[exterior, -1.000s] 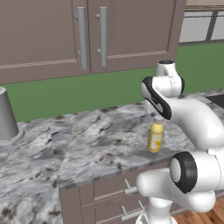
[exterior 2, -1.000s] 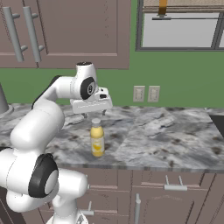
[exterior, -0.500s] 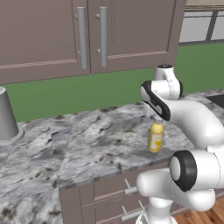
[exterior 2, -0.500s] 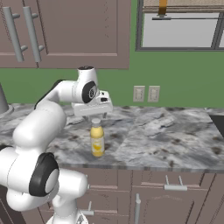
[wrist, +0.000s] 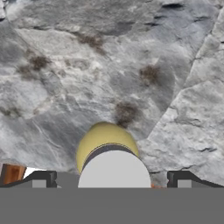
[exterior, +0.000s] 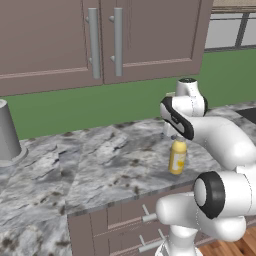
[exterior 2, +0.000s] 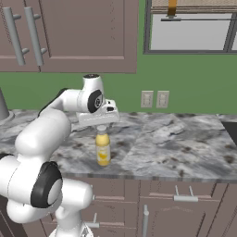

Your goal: There is a wine glass and glass cup on the dining counter. Place the wine bottle next to the wine glass and the juice bottle next to the glass cup.

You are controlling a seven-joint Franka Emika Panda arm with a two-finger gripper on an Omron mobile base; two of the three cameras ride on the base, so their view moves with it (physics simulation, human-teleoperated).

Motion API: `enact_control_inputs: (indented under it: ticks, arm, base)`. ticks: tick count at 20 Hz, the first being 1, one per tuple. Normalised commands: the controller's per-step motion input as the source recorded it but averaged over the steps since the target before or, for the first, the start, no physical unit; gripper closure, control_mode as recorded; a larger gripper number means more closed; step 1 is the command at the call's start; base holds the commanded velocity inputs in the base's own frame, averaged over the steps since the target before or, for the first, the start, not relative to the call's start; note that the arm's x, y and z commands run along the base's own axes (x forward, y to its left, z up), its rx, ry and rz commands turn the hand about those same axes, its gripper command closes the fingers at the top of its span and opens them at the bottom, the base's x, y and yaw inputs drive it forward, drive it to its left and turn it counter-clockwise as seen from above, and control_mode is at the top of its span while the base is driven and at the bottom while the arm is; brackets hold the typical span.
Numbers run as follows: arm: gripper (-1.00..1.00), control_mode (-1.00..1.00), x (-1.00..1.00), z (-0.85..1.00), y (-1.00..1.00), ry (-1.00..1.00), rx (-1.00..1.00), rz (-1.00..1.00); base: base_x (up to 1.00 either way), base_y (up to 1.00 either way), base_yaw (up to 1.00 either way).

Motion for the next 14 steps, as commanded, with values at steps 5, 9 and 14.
enact_control_inputs:
  ticks: [5,9,14]
  arm:
    - [-1.0,-1.0,0.0,-0.14,0.0,0.0,0.0,0.0]
    - [-1.0,-1.0,0.0,-0.1,0.0,0.0,0.0,0.0]
    - [-1.0,-1.0,-0.01,-0.08,-0.03,0.0,0.0,0.0]
  base:
    - [0.0,0.0,0.0]
    - [0.0,0.0,0.0]
    - [0.0,0.0,0.0]
